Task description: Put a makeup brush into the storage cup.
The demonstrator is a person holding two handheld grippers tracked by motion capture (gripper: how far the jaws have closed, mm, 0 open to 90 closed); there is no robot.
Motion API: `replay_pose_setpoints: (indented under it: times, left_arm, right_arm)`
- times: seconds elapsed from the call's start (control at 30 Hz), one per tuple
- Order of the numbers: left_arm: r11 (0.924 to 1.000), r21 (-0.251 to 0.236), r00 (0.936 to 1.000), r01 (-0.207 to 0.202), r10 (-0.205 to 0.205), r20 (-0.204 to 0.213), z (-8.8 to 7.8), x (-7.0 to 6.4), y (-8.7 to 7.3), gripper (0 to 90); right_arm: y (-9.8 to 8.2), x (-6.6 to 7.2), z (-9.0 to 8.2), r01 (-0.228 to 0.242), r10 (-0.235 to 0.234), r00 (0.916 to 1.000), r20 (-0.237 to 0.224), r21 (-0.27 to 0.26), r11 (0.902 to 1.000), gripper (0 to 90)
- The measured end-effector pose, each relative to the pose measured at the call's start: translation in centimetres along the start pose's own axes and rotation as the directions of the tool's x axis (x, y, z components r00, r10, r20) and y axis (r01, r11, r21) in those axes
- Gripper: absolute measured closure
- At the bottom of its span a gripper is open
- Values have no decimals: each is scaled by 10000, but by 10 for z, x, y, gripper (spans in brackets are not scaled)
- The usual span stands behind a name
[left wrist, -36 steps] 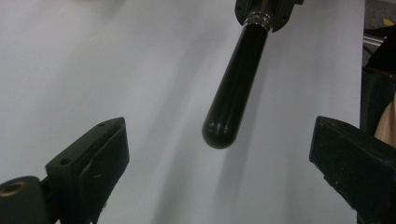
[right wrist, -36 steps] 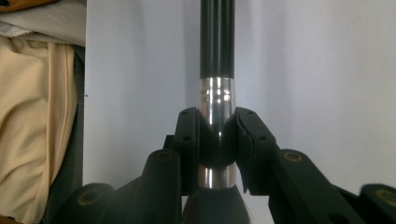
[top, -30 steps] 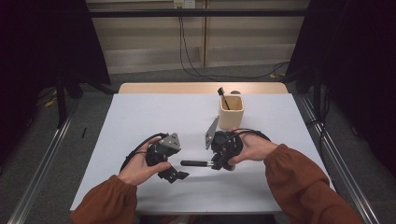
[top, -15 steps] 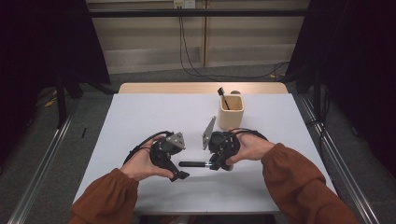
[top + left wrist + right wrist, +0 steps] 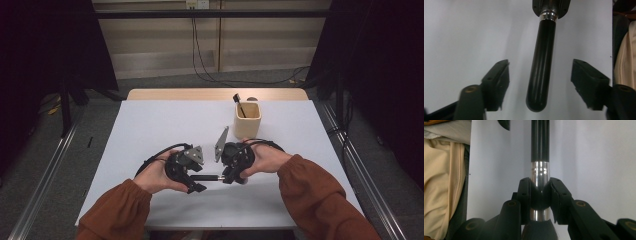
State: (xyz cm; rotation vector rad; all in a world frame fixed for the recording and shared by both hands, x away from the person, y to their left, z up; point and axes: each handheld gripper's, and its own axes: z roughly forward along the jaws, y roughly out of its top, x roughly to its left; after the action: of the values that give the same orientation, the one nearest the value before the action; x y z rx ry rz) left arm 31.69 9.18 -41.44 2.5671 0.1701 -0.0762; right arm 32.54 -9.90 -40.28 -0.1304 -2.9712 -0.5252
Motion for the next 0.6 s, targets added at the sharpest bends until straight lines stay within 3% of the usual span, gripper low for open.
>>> replay_pose_setpoints:
  times: [0.1, 0.23, 0.3, 0.5, 0.57, 0.6]
  left_arm:
    - [9998, -126, 9998, 149, -151, -146, 0, 2, 0, 442]
    - [9999, -46, 9999, 150, -150, 65, 1, 2, 1, 517]
    - [10000, -61, 9998, 55, -56, -177, 4, 1, 1, 553]
    - [9999, 82, 10000, 69, -69, 56, 7, 2, 2, 660]
    - [9999, 117, 9999, 77, -76, -69, 9, 2, 2, 688]
    - [9997, 253, 9999, 63, -66, 93, 8, 3, 2, 686]
  right_arm:
    - [0, 0, 0, -87, 87, 10000, 14, 31, 10000, 723]
    - [0, 1, 1, -13, 13, 10000, -11, -19, 10000, 724]
    - [0, 0, 2, 13, -13, 10000, -12, 30, 10000, 723]
    - [-2, 1, 4, 20, -20, 10000, 30, 30, 10000, 723]
    - [-2, 0, 3, 6, -6, 10000, 62, -21, 10000, 723]
    - [-2, -1, 3, 29, -29, 10000, 77, -22, 10000, 723]
